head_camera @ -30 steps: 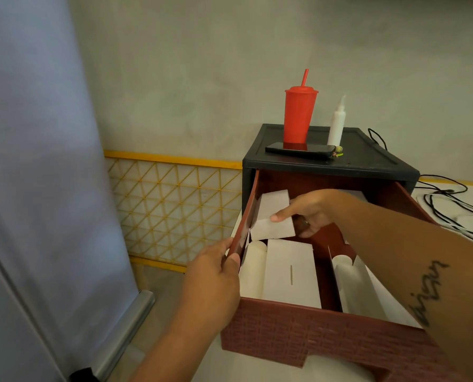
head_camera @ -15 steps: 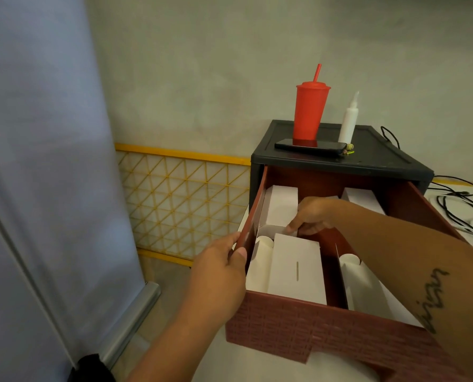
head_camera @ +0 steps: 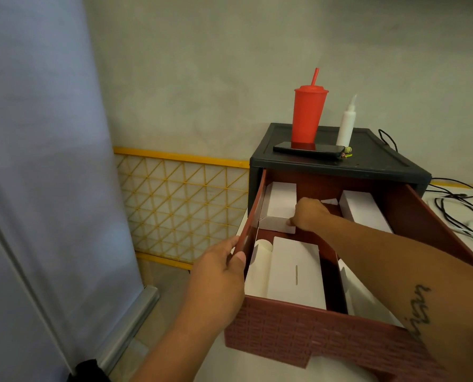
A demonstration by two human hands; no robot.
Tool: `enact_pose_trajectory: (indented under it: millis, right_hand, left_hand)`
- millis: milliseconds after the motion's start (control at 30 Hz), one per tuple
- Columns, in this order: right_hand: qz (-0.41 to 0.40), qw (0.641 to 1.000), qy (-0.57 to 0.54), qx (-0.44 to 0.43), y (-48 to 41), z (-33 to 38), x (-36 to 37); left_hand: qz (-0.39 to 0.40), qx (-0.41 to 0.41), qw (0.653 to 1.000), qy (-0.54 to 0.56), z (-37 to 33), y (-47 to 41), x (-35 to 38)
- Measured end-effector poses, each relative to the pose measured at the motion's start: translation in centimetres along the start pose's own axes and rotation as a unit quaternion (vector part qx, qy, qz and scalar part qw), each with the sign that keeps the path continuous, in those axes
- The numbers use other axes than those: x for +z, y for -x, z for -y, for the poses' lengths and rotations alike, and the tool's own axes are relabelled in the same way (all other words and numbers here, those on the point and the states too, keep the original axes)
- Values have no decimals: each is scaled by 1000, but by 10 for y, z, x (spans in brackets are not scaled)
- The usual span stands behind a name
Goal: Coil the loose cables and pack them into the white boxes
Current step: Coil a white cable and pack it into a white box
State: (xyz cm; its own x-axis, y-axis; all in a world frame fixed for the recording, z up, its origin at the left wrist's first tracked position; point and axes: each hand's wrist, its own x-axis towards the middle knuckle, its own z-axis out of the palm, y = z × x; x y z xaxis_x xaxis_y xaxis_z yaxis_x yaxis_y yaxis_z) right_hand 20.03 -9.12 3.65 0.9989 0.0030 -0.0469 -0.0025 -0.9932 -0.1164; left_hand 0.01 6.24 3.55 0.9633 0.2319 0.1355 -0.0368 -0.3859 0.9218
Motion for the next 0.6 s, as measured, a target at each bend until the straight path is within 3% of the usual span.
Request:
enact_pose_trajectory:
  millis: [167,333,500,600]
  right_hand:
    - [34,997,32,-65,29,-4,-31]
    - [-82,986,50,-133,89,-21,-62]
    - [21,989,126,-67,131,-53,-76]
    - [-41,989,131,-51,181,-83,-72]
  left_hand:
    - [4,3,1000,-2,-1,0,0]
    - [4,10,1000,-7,-3,3,0]
    - [5,12,1000,-22,-5,4,-1]
    - [-5,26,998,-59,-8,7,-1]
